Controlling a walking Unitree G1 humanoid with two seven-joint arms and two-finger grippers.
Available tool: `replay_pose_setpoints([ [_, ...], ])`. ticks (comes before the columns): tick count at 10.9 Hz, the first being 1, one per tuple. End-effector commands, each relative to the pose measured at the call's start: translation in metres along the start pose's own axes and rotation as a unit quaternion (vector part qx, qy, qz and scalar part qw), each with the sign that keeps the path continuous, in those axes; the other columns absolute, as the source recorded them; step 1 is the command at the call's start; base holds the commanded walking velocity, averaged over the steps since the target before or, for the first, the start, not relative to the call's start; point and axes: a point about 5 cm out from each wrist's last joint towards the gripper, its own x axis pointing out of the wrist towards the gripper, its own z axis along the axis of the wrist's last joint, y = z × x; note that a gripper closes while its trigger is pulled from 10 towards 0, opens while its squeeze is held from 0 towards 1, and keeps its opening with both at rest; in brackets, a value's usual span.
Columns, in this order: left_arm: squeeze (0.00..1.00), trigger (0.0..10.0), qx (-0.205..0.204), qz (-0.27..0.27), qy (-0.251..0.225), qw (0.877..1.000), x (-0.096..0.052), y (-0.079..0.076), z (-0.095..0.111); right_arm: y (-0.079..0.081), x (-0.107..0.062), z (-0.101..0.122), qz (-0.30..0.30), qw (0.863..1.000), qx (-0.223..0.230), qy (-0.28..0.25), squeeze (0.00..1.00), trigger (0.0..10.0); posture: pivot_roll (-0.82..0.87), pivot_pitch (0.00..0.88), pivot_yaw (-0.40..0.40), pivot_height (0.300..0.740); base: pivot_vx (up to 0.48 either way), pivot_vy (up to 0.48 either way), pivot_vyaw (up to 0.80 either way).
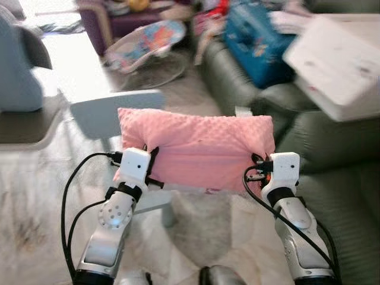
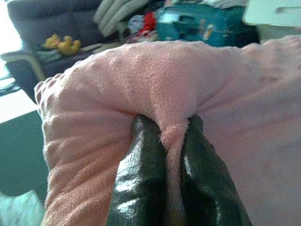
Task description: Move the pillow to the sofa
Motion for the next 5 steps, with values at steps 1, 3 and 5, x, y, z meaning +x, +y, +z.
replay_pose_setpoints([
  [1,0.0,10.0,-0.002,-0.009,-0.01,1.0,0.0005,-0.0009,0.0035,-0.0054,-0.0004,0.0053,-0.011,1.0,-0.008,-0.01,0.0,10.0,-0.04,0.05,-0.053,0.74,0.364,0.0,0.0],
  [3,0.0,10.0,-0.004,-0.01,-0.012,1.0,0.0003,-0.0019,0.0041,-0.006,-0.0002,0.0057,-0.011,1.0,-0.009,-0.011,0.0,10.0,-0.04,0.049,-0.053,0.74,0.426,0.0,0.0],
  [5,0.0,10.0,-0.004,-0.011,-0.012,1.0,-0.0003,-0.0021,0.0039,-0.0057,-0.0005,0.0052,-0.01,1.0,-0.01,-0.011,0.0,10.0,-0.04,0.049,-0.053,0.74,0.424,0.0,0.0],
])
